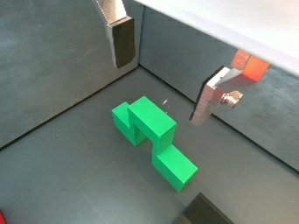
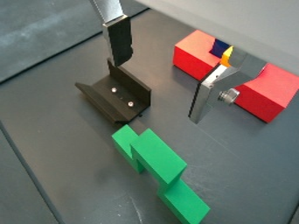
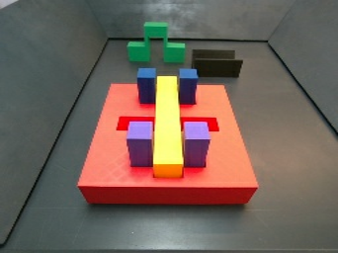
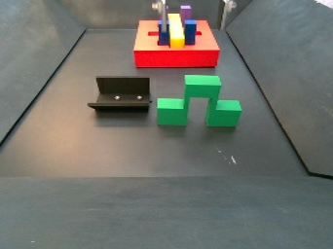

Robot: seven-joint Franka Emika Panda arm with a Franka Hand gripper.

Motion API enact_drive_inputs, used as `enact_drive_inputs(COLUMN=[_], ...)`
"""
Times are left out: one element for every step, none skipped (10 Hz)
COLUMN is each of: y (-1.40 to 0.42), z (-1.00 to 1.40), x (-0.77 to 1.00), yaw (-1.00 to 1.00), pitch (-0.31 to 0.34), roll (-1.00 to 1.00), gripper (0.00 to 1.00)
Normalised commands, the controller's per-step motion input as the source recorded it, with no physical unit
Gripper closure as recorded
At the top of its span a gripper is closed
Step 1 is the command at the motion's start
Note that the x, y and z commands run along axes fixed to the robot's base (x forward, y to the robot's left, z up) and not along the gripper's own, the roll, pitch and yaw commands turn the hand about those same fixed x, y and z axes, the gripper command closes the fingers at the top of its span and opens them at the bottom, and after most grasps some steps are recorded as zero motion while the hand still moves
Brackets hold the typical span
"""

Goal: Pick up the green object. Move up. Move to above the board. Insert the green object.
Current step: Pick up the green object.

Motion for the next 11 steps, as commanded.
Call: enact_drive_inputs(y=[0.00,0.00,0.10,0.10,0.11,0.09,0.08,0.11,0.13,0.13,0.16], z=[-0.20,-0.39,-0.60,-0.45,-0.40,-0.39,-0.33,-0.24,-0.19,-0.17,-0.19], x=[-0.11,-0.14,-0.27,-0.18,-0.22,-0.15,-0.07,0.00,0.04,0.06,0.10], yaw=[0.00,0.00,0.00,-0.05,-0.09,-0.10,-0.10,-0.13,-0.14,-0.14,-0.12], pitch=[-0.014,-0.041,-0.089,-0.031,-0.016,-0.009,0.000,0.000,0.026,0.021,0.026], roll=[0.00,0.00,0.06,0.17,0.16,0.16,0.16,0.22,0.21,0.17,0.15], gripper=[0.00,0.00,0.00,0.00,0.00,0.00,0.00,0.00,0.00,0.00,0.00])
